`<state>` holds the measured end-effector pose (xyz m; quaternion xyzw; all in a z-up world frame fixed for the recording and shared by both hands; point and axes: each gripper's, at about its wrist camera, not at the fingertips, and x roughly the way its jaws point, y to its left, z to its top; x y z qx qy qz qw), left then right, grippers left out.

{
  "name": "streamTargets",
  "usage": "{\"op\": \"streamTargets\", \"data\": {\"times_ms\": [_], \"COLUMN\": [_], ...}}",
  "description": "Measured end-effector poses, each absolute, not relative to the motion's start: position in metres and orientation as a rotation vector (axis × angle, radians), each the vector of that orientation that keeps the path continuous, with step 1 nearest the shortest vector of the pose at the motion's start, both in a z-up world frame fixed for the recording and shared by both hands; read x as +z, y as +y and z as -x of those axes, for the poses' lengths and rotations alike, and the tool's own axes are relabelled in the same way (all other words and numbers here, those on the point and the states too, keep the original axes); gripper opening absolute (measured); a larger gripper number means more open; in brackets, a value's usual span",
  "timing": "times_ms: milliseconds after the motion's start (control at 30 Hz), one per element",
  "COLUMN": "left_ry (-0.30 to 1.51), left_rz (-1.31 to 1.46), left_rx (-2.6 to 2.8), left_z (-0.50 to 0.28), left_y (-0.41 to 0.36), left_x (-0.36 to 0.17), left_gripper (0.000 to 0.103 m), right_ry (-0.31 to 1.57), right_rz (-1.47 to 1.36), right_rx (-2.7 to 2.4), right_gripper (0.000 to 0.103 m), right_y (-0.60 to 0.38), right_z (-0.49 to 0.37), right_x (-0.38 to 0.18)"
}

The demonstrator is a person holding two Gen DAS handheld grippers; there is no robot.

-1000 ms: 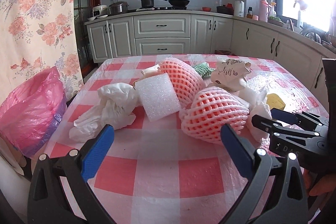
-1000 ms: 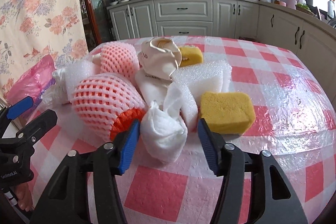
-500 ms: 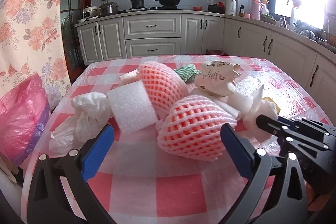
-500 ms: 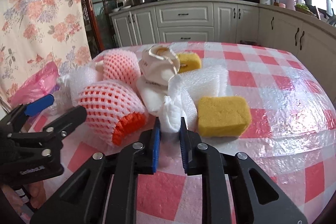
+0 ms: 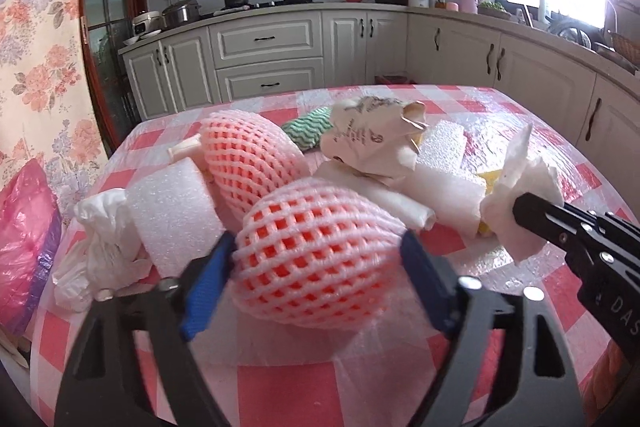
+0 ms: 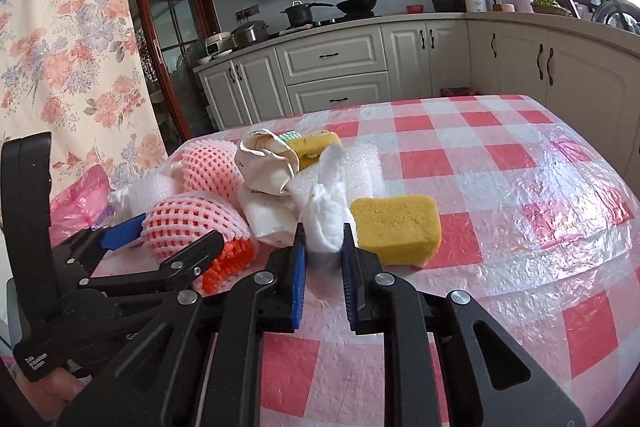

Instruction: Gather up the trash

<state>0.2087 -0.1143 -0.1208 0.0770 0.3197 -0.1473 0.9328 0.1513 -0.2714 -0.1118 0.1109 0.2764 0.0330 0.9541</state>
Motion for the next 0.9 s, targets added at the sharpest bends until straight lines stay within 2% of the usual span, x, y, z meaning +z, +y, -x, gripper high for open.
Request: {"op": "streamTargets", "data": {"times_ms": [67, 167, 267, 433, 900], "left_ry": [0.660, 0.658, 0.650, 0.612, 0.556], "left_rz": [-0.164, -0.166, -0.172, -0.188, -0.138], "left_rx": [-0.311, -0.327, -0.341, -0.347, -0.319], "left_z": [-0.209, -0.209, -0.206, -0.194, -0.155], "left_y": [-0.117, -0.117, -0.116, -0.114, -0.079], "left_x": [-0.122, -0.123, -0.123, -0.120, -0.096], "left_gripper": [0.058, 0.043, 0.035, 0.029, 0.029], "right_ry": [0.562, 0.560, 0.558, 0.554, 0.548], "right_rz": [-0.230, -0.238, -0.238, -0.233, -0.176], "right_rx": [0.067, 0.062, 0.058, 0.052, 0.052], "right_gripper": [0.017, 0.017, 0.017, 0.017, 0.017], "right_y": [-0.272, -0.274, -0.275, -0.274, -0.264], "right_z": [-0.150, -0.150, -0.149, -0.148, -0.147], "right_x": [-0.112, -0.113, -0.113, -0.113, -0.111]}}
